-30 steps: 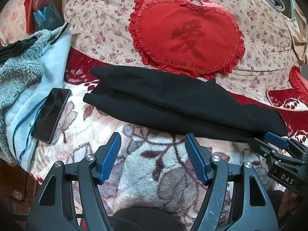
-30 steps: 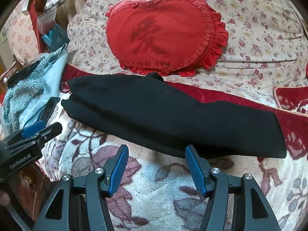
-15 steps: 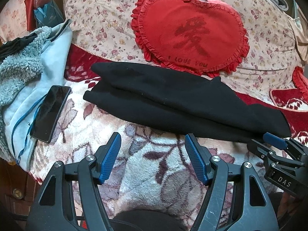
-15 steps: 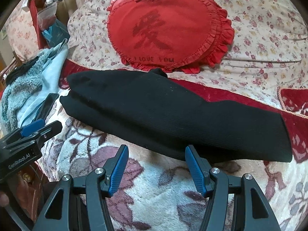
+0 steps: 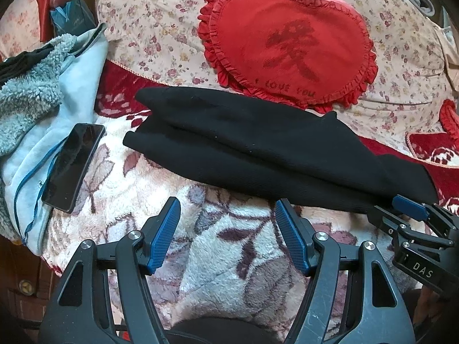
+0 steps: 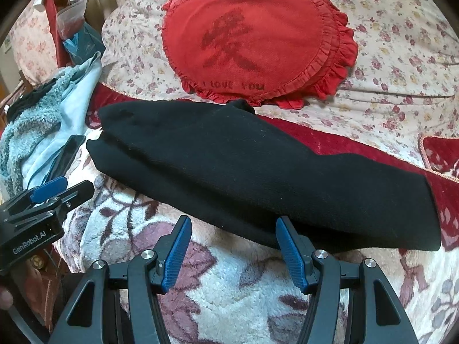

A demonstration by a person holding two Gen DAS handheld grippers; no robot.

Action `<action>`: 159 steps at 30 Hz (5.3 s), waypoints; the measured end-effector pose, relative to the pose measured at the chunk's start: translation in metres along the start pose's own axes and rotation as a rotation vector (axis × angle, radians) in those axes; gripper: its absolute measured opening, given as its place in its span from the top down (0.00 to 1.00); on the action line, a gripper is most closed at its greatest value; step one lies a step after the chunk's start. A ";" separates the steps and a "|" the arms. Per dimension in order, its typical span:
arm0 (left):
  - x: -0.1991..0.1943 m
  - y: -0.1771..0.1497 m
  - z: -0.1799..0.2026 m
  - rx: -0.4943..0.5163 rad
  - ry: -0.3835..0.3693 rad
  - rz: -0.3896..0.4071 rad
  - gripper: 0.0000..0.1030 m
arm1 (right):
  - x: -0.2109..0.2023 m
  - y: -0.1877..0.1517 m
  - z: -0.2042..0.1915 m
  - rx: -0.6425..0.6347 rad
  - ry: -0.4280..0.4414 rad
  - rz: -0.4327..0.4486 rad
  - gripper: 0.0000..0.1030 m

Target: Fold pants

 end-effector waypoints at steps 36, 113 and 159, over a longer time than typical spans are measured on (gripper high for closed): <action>0.073 0.041 0.018 0.015 0.006 -0.053 0.33 | 0.033 0.054 0.014 -0.123 0.094 0.038 0.94; 0.091 0.032 -0.074 -0.244 -0.045 -0.159 0.33 | 0.022 0.006 0.066 -0.075 0.241 -0.173 0.66; 0.008 0.039 -0.070 -0.255 -0.260 -0.061 0.91 | -0.168 -0.054 0.198 0.415 0.083 0.400 0.92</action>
Point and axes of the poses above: each gripper's, at about its wrist camera, not at the fingertips, and x roughly the way its jaws point, z to its right, y to its top, the point moved 6 cm from there along x, roughly the way its jaws point, and after that the axes turned 12 degrees about y, right-handed, at the moved point
